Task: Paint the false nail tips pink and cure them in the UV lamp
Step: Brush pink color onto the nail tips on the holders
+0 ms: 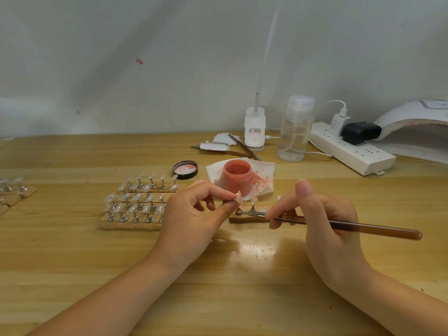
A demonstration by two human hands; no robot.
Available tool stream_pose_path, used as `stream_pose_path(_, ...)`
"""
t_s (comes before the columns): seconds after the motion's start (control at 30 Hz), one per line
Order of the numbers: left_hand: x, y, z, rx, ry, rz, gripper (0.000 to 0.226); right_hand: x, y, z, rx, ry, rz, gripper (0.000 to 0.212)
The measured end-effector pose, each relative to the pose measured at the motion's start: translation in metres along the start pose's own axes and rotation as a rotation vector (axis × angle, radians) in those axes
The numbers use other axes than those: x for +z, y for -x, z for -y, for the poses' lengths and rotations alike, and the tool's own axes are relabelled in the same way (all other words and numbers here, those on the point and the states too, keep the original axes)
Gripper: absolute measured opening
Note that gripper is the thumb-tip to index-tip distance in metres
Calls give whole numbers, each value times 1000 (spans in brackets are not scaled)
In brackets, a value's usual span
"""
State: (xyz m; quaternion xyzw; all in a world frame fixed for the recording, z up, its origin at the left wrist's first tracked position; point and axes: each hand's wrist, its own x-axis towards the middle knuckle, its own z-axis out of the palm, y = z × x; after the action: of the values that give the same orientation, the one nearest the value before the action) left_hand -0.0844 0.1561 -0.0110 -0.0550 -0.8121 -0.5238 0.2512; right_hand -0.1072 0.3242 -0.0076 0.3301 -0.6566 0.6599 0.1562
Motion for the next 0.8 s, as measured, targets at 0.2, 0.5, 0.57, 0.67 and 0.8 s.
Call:
stream_pose_path(0.2, 1, 0, 0, -1, -1, -2, 14, -1, -2, -3, 35, 113, -56, 40)
stream_pose_path(0.5, 0, 0, 0, 8, 5, -1, 12, -1, 0, -1, -24, 35, -21, 45)
stream_pose_path(0.57, 0, 0, 0, 9, 3, -6, 12, -1, -1, -2, -16, 73, -56, 43)
stream_pose_path(0.67, 1, -1, 0, 5, -2, -9, 10, 0, -2, -4, 31, 112, -75, 40)
stream_pose_path(0.8, 0, 0, 0, 1, 2, -15, 6, 2, -1, -2, 19, 84, -37, 41)
